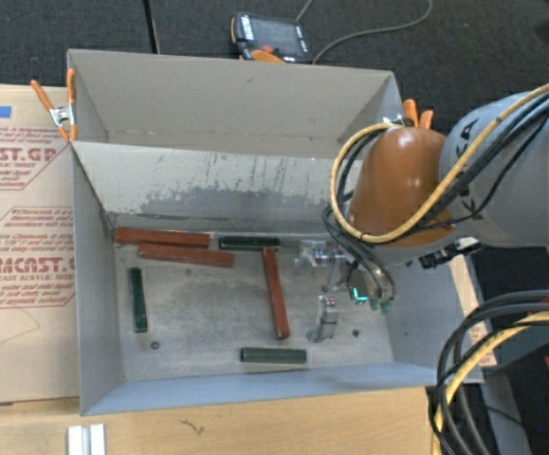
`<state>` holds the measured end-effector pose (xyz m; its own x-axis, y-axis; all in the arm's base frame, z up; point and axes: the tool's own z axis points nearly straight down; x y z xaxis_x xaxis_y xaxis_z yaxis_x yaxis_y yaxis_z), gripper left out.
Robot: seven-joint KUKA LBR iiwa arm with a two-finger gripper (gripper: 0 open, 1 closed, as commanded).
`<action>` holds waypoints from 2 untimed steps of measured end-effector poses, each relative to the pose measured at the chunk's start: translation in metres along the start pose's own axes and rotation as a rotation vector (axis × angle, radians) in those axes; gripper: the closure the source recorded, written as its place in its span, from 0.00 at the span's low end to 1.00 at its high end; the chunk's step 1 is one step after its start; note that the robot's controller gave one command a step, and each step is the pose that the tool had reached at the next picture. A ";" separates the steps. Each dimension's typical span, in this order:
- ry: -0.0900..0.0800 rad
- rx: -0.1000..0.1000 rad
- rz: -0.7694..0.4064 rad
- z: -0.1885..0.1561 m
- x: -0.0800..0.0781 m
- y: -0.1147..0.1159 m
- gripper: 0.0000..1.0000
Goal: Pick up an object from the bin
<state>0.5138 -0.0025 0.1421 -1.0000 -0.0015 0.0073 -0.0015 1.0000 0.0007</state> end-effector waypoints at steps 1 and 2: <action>-0.004 0.000 -0.254 0.074 -0.022 0.032 0.00; -0.011 0.003 -0.526 0.041 -0.036 0.019 0.00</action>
Offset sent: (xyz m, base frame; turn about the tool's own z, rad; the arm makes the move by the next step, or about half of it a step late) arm 0.0221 0.0312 -0.0721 -0.2524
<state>0.5493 0.0162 0.1005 -0.8640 -0.5035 -0.0037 -0.5035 0.8640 -0.0016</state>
